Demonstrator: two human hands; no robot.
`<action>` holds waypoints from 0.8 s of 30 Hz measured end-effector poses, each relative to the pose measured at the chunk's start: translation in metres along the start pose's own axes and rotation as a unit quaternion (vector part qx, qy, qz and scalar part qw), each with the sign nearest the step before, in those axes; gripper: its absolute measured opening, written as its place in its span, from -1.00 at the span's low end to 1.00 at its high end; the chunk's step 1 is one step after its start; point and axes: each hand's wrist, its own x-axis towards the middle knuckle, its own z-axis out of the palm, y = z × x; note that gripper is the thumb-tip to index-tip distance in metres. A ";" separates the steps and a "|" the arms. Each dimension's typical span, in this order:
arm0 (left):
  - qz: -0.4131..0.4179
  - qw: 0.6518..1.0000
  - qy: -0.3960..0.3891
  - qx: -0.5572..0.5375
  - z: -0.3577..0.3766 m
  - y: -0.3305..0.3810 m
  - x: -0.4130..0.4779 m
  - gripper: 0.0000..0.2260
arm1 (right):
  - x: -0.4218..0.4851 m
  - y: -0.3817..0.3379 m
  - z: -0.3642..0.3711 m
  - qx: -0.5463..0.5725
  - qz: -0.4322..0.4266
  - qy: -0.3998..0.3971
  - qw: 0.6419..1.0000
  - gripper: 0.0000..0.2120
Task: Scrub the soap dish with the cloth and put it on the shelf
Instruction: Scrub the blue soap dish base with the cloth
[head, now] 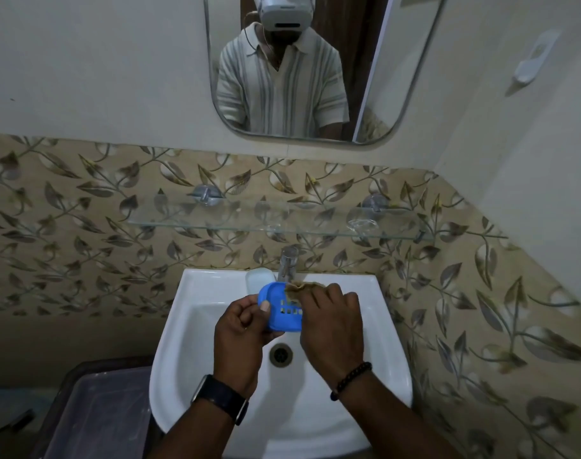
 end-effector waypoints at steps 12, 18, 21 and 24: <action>-0.004 1.000 -0.014 0.006 0.002 0.000 0.013 -0.83 | 0.025 0.045 -0.001 0.109 -0.258 -0.013 0.960 -0.64; 0.015 1.000 0.002 0.024 0.004 0.003 0.018 -0.83 | 0.027 0.040 0.005 -0.001 -0.108 -0.013 0.994 -0.85; 0.010 1.000 0.020 0.015 0.003 0.001 0.024 -0.82 | 0.009 0.010 0.006 0.070 -0.026 -0.051 0.996 -0.89; -0.009 1.000 0.008 0.014 0.006 -0.004 0.022 -0.79 | 0.006 0.001 0.005 0.252 0.053 -0.144 0.956 -0.72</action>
